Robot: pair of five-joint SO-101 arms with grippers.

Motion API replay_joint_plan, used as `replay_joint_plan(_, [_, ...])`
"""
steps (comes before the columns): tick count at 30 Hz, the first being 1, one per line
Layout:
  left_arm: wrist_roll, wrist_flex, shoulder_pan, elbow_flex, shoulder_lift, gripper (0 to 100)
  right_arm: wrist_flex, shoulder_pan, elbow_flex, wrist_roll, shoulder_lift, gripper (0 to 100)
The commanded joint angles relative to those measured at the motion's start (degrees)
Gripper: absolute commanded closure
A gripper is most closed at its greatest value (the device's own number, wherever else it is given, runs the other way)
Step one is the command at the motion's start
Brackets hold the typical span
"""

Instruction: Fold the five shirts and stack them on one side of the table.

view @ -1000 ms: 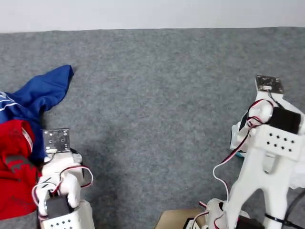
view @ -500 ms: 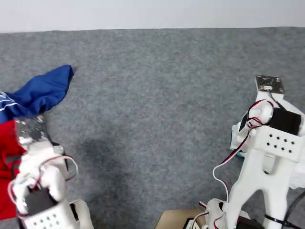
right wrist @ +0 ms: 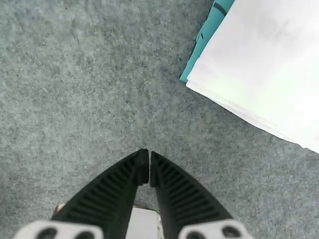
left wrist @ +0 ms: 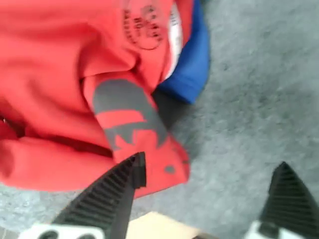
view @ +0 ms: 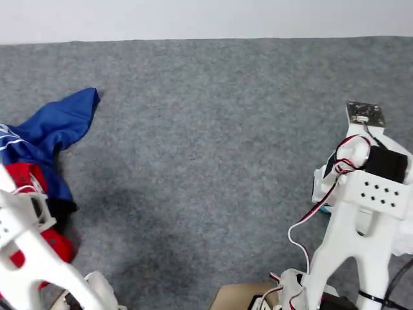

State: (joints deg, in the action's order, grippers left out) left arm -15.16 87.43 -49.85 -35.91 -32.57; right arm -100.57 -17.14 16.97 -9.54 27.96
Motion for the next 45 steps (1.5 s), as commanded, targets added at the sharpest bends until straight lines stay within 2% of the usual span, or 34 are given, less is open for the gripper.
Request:
replay_joint_plan(1, [-3.25,0.35,-1.85,3.91,4.57,61,-2.24,0.66,-0.26,0.18,1.80,98.9])
replay_joint_plan(7, [-3.96,-6.68,-3.78,4.35,9.67,61,-2.24,0.66,-0.26,0.18,1.80,98.9])
replay_joint_plan(24, [-4.48,-16.00,-3.60,4.62,26.99,62,-2.15,0.66,-0.26,0.09,1.36,98.9])
replay_joint_plan(27, [-5.80,-16.00,-3.43,4.70,28.84,72,-2.15,0.66,-0.26,0.09,1.36,98.9])
replay_joint_plan(32, [-8.26,-16.00,-3.43,5.23,28.92,95,-1.98,0.66,-0.26,0.09,1.36,98.9])
replay_joint_plan(34, [-8.35,-15.56,-3.43,6.20,28.92,99,-1.89,0.66,-0.26,0.09,1.36,98.9])
replay_joint_plan(38, [-8.00,-12.84,-3.43,8.84,28.92,99,-1.80,0.66,-0.26,0.09,1.36,98.9])
replay_joint_plan(45, [-6.59,6.24,-1.58,28.79,28.84,99,-1.80,0.66,-0.26,0.09,1.36,98.9])
